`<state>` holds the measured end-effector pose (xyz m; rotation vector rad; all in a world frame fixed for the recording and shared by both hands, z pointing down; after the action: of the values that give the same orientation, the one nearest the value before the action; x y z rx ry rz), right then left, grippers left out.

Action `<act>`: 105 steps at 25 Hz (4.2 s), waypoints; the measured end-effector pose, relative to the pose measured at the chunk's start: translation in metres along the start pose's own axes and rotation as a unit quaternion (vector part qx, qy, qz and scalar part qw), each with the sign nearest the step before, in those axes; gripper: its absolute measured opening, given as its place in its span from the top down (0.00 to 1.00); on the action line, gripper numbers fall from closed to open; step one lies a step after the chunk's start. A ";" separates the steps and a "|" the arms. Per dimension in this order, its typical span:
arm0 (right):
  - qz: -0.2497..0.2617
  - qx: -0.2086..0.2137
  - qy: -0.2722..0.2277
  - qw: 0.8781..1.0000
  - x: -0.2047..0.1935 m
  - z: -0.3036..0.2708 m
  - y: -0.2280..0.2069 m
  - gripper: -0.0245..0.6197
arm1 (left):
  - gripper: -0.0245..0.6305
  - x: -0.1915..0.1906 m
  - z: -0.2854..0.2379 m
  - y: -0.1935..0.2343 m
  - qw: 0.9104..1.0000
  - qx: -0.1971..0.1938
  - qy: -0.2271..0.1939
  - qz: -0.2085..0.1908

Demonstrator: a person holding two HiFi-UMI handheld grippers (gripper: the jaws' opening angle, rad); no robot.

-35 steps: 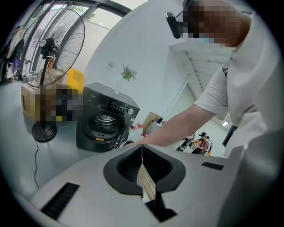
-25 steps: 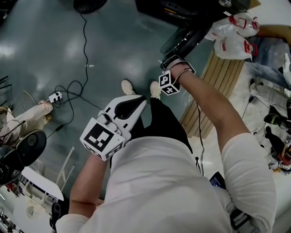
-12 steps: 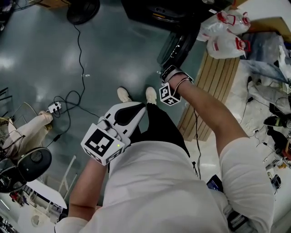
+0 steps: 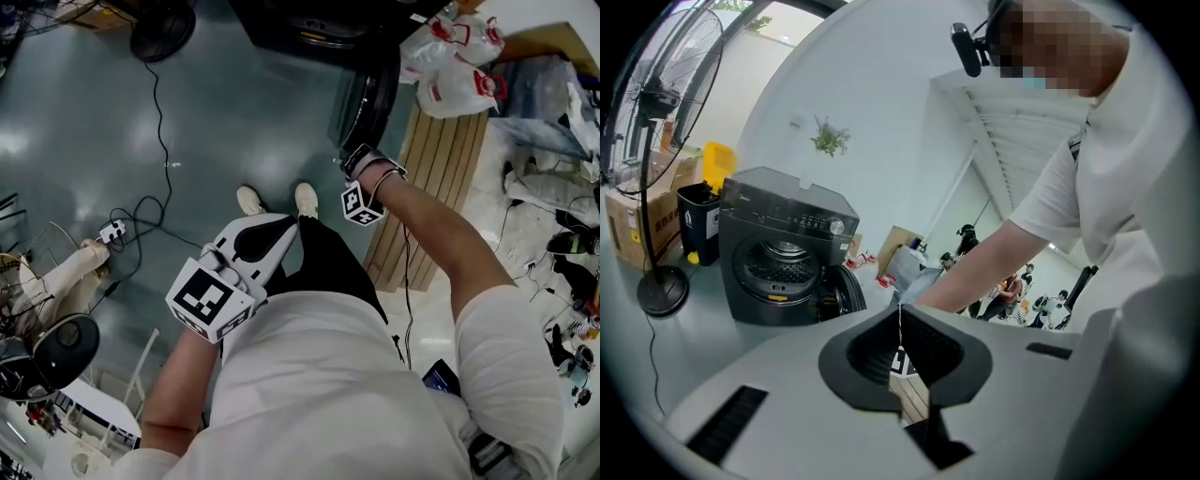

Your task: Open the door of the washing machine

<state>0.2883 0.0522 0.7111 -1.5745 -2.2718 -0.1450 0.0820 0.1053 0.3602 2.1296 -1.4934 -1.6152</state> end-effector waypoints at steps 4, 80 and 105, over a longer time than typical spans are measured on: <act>-0.023 0.002 -0.004 1.000 -0.003 -0.001 0.012 0.84 | 0.93 0.001 -0.002 -0.005 1.000 -0.002 0.002 -0.004; -0.702 -0.193 -0.579 0.366 -0.105 0.291 0.035 0.95 | 0.93 0.035 0.016 -0.020 0.997 0.017 -0.043 -0.057; -0.669 -0.206 -0.590 0.401 -0.101 0.326 0.026 0.95 | 0.93 0.030 0.024 -0.021 0.998 0.023 -0.043 -0.050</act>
<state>0.2649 0.0672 0.3699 1.2767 -4.1146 0.0981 0.0758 0.1052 0.3171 2.2200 -1.4850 -1.7413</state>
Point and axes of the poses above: the fingertips, and each gripper's own axes: z backward along the fingers, y to its left, x out of its top, the point moved 6 cm from there along z, backward along the fingers, and after that the axes turned 9 degrees about z, right-handed, at the moved point
